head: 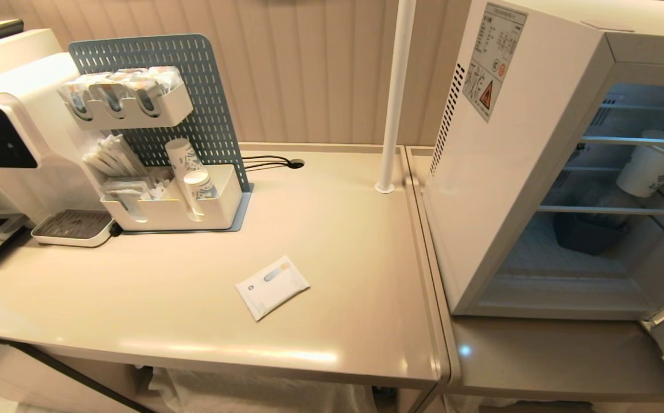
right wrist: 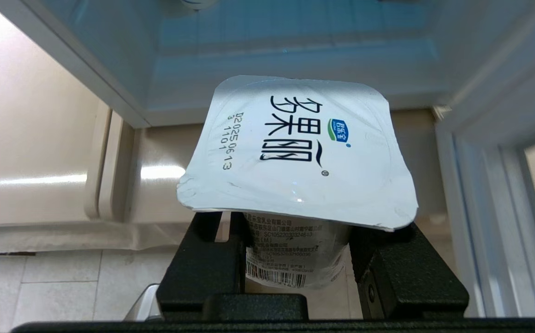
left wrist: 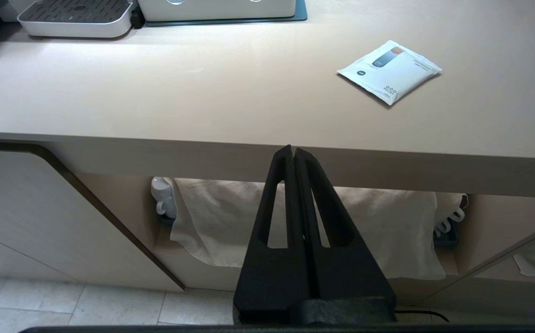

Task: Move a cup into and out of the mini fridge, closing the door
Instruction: Put the yoghurt in the freezer

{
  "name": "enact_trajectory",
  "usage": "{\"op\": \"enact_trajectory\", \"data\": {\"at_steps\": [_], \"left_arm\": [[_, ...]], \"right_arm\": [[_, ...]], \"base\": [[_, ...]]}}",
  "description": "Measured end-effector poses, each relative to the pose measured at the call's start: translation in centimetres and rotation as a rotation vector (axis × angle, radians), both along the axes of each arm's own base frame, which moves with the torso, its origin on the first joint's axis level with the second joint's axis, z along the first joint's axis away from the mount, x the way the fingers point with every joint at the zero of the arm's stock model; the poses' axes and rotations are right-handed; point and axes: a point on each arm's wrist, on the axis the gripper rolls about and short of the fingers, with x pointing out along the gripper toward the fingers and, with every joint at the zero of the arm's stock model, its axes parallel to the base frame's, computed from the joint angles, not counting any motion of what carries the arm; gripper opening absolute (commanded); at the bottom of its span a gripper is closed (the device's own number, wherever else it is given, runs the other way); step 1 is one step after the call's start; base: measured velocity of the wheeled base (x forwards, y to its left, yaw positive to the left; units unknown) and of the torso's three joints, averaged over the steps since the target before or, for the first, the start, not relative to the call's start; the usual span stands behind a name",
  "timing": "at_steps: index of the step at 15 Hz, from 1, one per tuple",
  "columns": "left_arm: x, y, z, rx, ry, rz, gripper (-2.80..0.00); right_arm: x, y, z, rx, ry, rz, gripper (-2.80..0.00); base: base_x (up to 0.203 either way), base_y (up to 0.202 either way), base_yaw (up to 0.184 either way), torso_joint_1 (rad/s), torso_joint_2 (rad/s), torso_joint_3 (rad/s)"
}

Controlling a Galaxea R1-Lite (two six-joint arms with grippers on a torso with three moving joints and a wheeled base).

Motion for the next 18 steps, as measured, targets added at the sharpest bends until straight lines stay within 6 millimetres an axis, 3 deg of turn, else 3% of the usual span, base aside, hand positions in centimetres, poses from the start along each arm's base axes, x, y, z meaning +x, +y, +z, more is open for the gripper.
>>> {"op": "enact_trajectory", "data": {"at_steps": [4,10,18], "left_arm": [[0.0,0.0,0.0,-0.002,-0.003,0.000,-2.80],[0.0,0.0,0.0,-0.008,-0.009,-0.001,-2.80],[0.0,0.0,0.0,-0.009,-0.012,-0.001,-2.80]], "right_arm": [[2.8,0.5,-2.9,-0.013,-0.032,0.069,-2.80],[6.2,1.1,-5.0,0.002,-0.043,0.104,-2.80],[12.5,1.5,-9.2,0.009,-0.013,0.100,-2.80]], "base": [[0.000,0.000,0.000,0.000,0.00,0.000],[0.000,0.000,0.000,0.000,0.00,0.000],[0.000,0.000,0.000,0.000,0.00,0.000]]}}
